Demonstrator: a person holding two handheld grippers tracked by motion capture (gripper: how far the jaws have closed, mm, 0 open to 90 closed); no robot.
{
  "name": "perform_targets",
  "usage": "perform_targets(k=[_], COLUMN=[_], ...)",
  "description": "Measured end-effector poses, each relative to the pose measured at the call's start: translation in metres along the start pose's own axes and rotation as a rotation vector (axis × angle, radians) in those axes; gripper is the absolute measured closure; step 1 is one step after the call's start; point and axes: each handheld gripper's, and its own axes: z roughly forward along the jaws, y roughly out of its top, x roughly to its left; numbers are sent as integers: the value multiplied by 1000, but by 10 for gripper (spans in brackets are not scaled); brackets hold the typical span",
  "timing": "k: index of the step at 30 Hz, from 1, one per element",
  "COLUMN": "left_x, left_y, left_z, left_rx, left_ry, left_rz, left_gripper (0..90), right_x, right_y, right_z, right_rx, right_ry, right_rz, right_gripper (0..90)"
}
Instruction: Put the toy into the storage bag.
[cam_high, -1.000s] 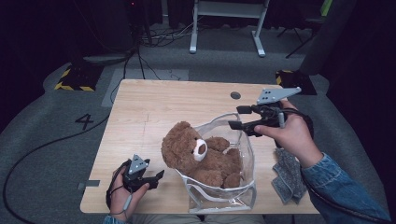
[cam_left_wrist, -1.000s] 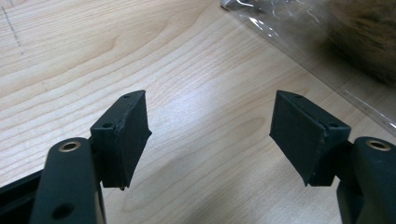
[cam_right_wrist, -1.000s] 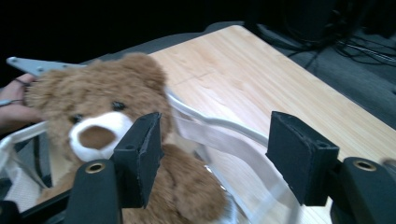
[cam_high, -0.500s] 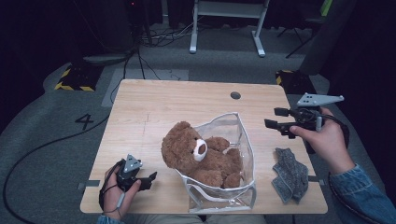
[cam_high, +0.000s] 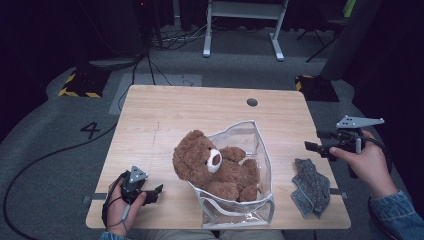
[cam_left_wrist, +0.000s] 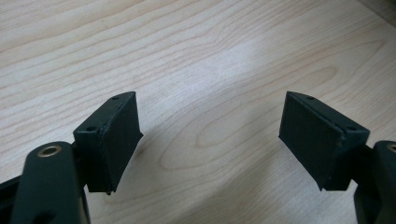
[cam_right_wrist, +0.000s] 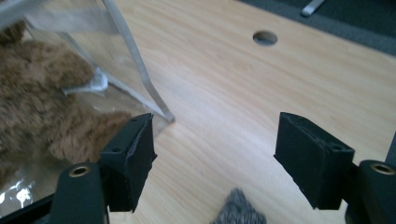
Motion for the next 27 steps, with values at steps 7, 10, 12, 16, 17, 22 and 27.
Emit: perform_targets(k=[7,10,12,16,17,22,27], left_x=[3,3,4,6,7,8,8], left_y=[-4,-5,-6,-7,-7,-6,-6], left_z=[2,1,1,4,4,5,5], left_rx=[15,19,13,-7,-7,-8,-4], left_ry=[23,20,17,5,4,-5,-2], left_rz=[9,9,19,22,22,27,30], left_gripper=[204,202,198,157,155,149,146], right_x=[-14,-16,-17,-17,-16,-13,-11], right_y=[-33,-49,-59,-76,-81,-108,-129], right_z=[8,14,18,27,29,42,52], right_rx=[125,179,200,203,203,194,131], right_ry=[12,19,13,20,21,16,-26], right_rz=[25,42,39,55,54,52,47], right_gripper=[276,274,270,265,259,256,251])
